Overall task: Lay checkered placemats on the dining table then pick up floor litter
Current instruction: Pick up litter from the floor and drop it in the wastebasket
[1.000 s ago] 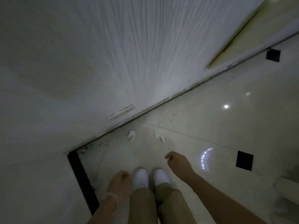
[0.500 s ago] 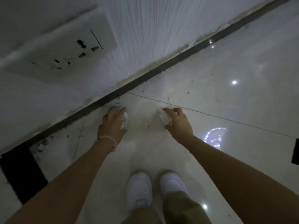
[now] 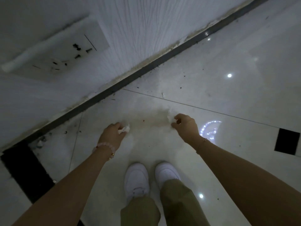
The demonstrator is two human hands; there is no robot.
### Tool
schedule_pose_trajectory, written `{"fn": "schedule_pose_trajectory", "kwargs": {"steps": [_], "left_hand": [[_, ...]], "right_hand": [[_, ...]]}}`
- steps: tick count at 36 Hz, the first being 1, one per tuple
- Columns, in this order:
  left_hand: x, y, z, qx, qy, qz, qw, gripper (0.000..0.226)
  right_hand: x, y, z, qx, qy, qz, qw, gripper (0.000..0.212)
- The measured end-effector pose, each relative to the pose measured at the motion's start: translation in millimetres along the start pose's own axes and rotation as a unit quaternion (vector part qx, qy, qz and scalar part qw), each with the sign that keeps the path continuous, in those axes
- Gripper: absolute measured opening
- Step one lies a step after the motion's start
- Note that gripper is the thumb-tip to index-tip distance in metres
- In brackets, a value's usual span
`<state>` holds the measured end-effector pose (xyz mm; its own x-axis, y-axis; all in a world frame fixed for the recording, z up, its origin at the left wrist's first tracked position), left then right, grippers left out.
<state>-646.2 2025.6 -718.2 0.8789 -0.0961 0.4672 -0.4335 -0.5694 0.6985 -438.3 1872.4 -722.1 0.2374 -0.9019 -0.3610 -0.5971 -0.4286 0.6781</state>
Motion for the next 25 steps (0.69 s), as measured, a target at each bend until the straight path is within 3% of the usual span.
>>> {"fn": "schedule_pose_trajectory", "kwargs": {"steps": [11, 16, 22, 25], "left_hand": [[18.0, -15.1, -10.9, 0.038, 0.062, 0.014, 0.997, 0.035], [0.7, -37.2, -2.8, 0.058, 0.081, 0.024, 0.995, 0.035], [-26.4, -45.7, 12.3, 0.056, 0.116, 0.017, 0.991, 0.031], [-31.1, -44.5, 16.9, 0.056, 0.111, 0.019, 0.992, 0.032]], "right_hand": [[-35.8, -27.9, -18.3, 0.066, -0.015, -0.032, 0.997, 0.026], [-48.6, -48.6, 5.0, 0.076, 0.051, -0.068, 0.993, 0.016], [-50.6, -66.5, 19.6, 0.121, 0.067, -0.091, 0.986, 0.025], [-48.9, -72.3, 20.7, 0.138, 0.044, -0.076, 0.986, 0.043]]}}
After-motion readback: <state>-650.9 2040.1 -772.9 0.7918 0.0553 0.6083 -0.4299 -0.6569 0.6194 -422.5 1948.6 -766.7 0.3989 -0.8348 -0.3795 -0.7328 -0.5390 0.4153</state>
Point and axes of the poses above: each hand's wrist, its own y-axis away from the middle knuckle, its own z-axis out of the palm, x = y × z, the point moved 2 cm from there along -y, towards the middle knuckle, and after that the axes turned 3 degrees about y, right-handed, at the moved point
